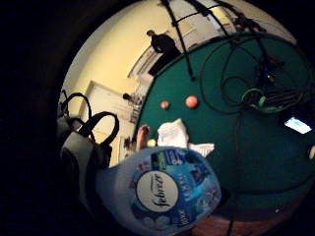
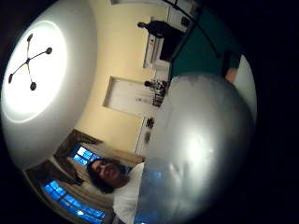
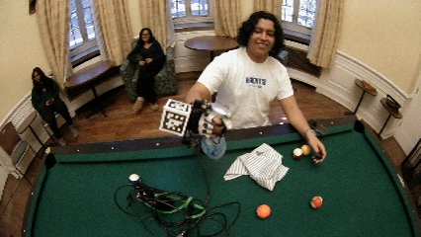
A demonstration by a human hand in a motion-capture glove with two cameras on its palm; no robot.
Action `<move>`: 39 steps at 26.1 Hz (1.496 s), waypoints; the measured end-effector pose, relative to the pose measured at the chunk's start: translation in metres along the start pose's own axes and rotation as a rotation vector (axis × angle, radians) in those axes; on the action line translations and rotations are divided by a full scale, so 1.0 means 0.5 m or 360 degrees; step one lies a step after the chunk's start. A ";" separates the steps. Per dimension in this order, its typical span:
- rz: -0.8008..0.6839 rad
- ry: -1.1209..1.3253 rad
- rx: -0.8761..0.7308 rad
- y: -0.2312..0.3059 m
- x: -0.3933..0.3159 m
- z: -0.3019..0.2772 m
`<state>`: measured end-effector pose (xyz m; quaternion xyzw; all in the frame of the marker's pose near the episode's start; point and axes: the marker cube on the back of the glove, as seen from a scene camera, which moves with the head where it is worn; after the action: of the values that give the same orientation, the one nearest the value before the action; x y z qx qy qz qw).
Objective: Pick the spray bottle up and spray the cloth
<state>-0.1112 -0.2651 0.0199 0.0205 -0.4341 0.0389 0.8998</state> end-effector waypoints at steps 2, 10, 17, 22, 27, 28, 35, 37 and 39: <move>0.0066 0.0116 -0.0101 -0.009 -0.042 0.027; 0.0396 0.0566 -0.0585 -0.050 -0.103 0.164; 0.0672 0.1006 -0.0967 -0.057 -0.063 0.262; 0.0826 0.1346 -0.1127 -0.070 -0.001 0.328; 0.0968 0.1550 -0.1262 -0.056 0.067 0.416; 0.0990 0.1584 -0.1292 -0.052 0.081 0.431; 0.1083 0.1729 -0.1439 -0.028 0.137 0.495; 0.1080 0.1724 -0.1437 -0.030 0.135 0.493; 0.1063 0.1683 -0.1409 -0.036 0.123 0.487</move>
<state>-0.2615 -0.2969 0.2195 -0.4954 0.0961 0.1359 0.8526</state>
